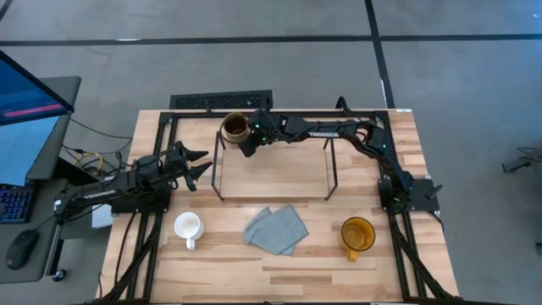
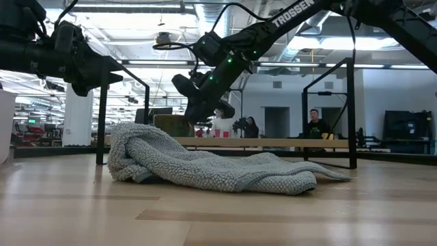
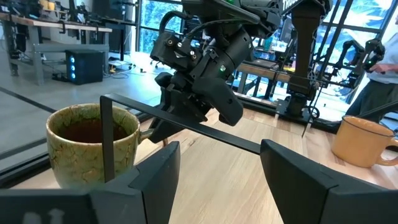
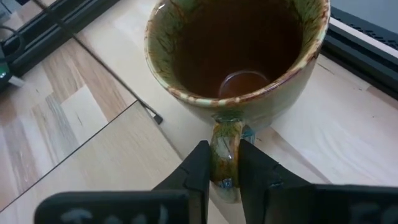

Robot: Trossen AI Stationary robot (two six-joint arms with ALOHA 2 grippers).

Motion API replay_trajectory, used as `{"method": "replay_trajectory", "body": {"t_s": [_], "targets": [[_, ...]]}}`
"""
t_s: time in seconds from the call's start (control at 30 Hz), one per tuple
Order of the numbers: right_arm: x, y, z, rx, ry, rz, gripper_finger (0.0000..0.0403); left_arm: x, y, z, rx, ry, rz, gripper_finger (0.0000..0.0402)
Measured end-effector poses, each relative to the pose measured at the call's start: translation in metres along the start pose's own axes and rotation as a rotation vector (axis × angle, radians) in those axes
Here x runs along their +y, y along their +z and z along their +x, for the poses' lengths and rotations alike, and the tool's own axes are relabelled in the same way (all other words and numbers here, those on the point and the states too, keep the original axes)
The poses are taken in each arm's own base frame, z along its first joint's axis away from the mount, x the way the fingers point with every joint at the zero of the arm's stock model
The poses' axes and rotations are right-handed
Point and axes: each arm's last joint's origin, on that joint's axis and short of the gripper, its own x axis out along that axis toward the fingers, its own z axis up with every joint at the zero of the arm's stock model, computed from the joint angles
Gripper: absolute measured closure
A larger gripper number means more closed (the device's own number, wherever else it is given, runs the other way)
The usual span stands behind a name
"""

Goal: Stack small to large cups/mugs on shelf
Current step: Put the brown mug on the shelf

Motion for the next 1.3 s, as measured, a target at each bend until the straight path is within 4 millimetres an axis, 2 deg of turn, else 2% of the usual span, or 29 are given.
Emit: {"method": "replay_trajectory", "body": {"t_s": [0.3,0.73,1.3], "targets": [[0.001,0.002,-0.004,0.007,0.005,-0.002,0.0332,0.000,0.000,0.000,0.000,0.000,0.000,0.0187],[0.010,0.028,-0.022,-0.019,0.009,-0.051,0.0333,0.000,0.000,0.000,0.000,0.000,0.000,0.0187],[0.009,0.027,-0.025,0.030,-0.009,-0.053,0.0333,0.000,0.000,0.000,0.000,0.000,0.000,0.0187]]}}
